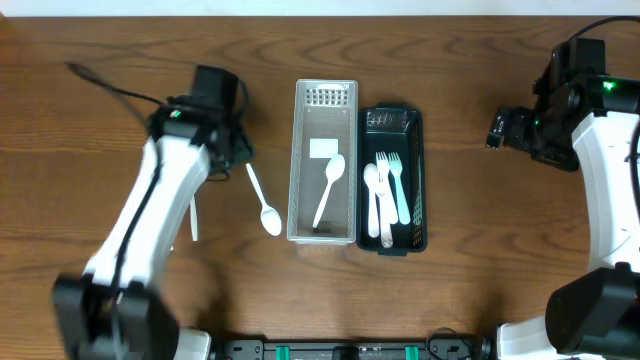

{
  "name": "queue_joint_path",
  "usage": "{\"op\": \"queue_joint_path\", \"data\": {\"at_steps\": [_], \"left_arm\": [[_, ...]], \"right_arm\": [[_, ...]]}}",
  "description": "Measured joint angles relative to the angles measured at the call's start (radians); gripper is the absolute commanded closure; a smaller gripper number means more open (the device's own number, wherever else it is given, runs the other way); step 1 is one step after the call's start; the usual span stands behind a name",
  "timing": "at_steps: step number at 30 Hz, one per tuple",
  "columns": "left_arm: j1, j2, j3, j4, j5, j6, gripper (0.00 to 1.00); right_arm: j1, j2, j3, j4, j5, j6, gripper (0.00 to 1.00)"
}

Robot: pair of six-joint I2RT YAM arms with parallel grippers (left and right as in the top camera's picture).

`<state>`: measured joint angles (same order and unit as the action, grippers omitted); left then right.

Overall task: Pack container
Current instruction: 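Move the left gripper to the next white spoon and grasp it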

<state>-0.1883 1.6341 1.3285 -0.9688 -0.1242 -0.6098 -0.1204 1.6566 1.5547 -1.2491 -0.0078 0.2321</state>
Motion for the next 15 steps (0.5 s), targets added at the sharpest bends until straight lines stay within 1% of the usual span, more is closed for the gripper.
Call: {"op": "queue_joint_path", "data": {"at_steps": [3, 7, 15], "left_arm": [[-0.002, 0.109, -0.001, 0.010, 0.041, -0.009, 0.18], [-0.008, 0.209, -0.003, 0.027, 0.089, -0.013, 0.18], [-0.037, 0.317, -0.009, 0.054, 0.149, 0.029, 0.17]], "right_arm": [[0.000, 0.000, 0.000, 0.000, 0.000, -0.001, 0.01], [0.000, 0.000, 0.000, 0.001, 0.000, -0.002, 0.01], [0.000, 0.000, 0.000, 0.001, 0.000, -0.002, 0.01]]}}
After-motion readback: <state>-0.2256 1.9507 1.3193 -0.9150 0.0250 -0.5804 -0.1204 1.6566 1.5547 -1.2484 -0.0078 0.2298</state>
